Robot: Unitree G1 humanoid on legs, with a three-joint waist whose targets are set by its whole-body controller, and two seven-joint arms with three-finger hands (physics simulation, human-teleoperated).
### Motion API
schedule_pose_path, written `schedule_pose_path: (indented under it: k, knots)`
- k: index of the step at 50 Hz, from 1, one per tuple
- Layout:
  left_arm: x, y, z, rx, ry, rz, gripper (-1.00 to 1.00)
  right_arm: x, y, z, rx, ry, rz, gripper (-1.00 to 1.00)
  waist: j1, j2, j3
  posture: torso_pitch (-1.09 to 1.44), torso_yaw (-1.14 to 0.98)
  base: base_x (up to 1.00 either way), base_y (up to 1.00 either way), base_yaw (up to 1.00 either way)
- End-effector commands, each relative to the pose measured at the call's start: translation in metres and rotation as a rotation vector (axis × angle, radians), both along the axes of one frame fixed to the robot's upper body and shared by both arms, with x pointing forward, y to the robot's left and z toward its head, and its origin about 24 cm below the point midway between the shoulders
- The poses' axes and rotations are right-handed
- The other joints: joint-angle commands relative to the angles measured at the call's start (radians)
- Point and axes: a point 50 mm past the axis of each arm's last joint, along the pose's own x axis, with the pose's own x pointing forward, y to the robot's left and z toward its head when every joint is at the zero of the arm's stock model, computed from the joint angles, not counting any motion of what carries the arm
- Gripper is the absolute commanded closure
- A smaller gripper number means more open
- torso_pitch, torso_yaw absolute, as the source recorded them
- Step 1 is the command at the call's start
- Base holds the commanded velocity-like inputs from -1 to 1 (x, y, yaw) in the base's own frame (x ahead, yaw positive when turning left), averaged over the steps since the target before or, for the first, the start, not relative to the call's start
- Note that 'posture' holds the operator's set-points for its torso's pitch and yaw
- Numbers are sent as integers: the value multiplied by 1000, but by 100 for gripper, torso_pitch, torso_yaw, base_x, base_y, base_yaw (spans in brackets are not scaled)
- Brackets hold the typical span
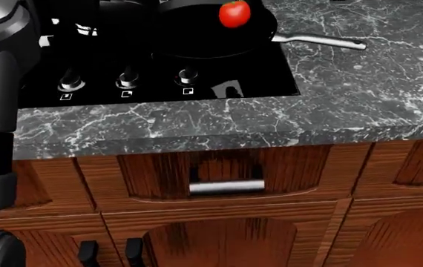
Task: Pick the tomato from the pan and place it on the plate.
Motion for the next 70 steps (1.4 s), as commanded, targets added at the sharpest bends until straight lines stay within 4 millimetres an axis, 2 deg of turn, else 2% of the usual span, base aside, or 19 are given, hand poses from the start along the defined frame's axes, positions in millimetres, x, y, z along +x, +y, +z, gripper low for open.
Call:
schedule_pose_path:
  k: [1, 2, 3, 5, 11, 17, 18, 20, 25, 26, 29, 36, 40, 50, 54, 57, 65, 68, 70]
  knots:
    - [-4, 4, 17, 1, -67, 14, -100, -5, 4, 16, -13, -72, 16, -100, 6, 21, -22, 0, 0, 0, 0, 0]
    - [-4, 3, 17, 1, -68, 14, -100, -5, 4, 17, -12, -72, 15, -100, 14, 55, -13, 0, 0, 0, 0, 0]
    - [-4, 3, 17, 1, -68, 14, -100, -5, 4, 17, -11, -73, 14, -100, 6, 11, -2, 0, 0, 0, 0, 0]
    - [-4, 4, 17, 2, -68, 14, -100, -5, 2, 17, -7, -72, 13, -100, 9, 2, -4, 0, 0, 0, 0, 0]
    - [-5, 4, 19, 2, -71, 15, -100, -6, 4, 19, -12, -64, 19, -100, 11, -94, 9, 0, 0, 0, 0, 0]
    - [-5, 5, 20, 1, -73, 17, -100, -5, 5, 21, -14, -65, 20, -100, 8, -61, -5, 0, 0, 0, 0, 0]
    - [-5, 5, 20, 1, -73, 17, -100, -5, 5, 21, -15, -65, 20, -100, 4, -57, -35, 0, 0, 14, 0, 0]
    - [-5, 4, 20, 1, -73, 16, -100, -5, 5, 22, -16, -66, 21, -100, -1, -38, -14, 0, 0, 20, 0, 0]
    - [-6, 3, 21, 2, -75, 16, -100, -5, 5, 23, -18, -66, 22, -100, -12, 23, -18, 0, 0, 23, 0, 0]
    - [-6, 3, 20, 1, -75, 16, -100, -5, 5, 22, -18, -66, 21, -100, -8, 8, -20, 0, 0, 23, 0, 0]
    - [-5, 4, 19, 1, -72, 17, -100, -4, 5, 23, -18, -65, 21, -100, -12, 21, -24, 0, 0, 23, 0, 0]
    - [-6, 4, 22, 1, -76, 18, -100, -5, 6, 26, -22, -69, 23, -100, 0, -28, -20, 0, 0, 22, 0, 0]
    - [-6, 5, 21, 1, -76, 21, -100, -3, 8, 25, -24, -67, 27, -100, 16, -117, -32, 0, 0, 23, 0, 0]
    - [-6, 5, 24, 0, -80, 23, -100, -4, 7, 26, -25, -68, 27, -100, 3, -45, -10, 0, 0, 23, 0, 0]
    - [-6, 5, 24, -1, -81, 23, -100, -4, 7, 27, -25, -69, 27, -100, -13, 40, -30, 0, 0, 23, 0, 0]
    - [-6, 5, 24, -1, -82, 23, -100, -4, 7, 27, -25, -69, 26, -100, -13, 38, -19, 0, 0, 22, 0, 0]
    - [-7, 5, 27, -3, -85, 26, -100, -5, 8, 29, -27, -70, 27, -100, 6, -37, -18, 0, 0, 23, 0, 0]
    - [-7, 5, 27, -3, -86, 25, -100, -5, 8, 29, -27, -70, 28, -100, 16, -112, -32, 0, 0, 23, 0, 0]
    - [-7, 5, 27, -3, -86, 25, -100, -5, 8, 30, -27, -71, 29, -100, 11, -97, -25, 0, 0, 23, 0, 0]
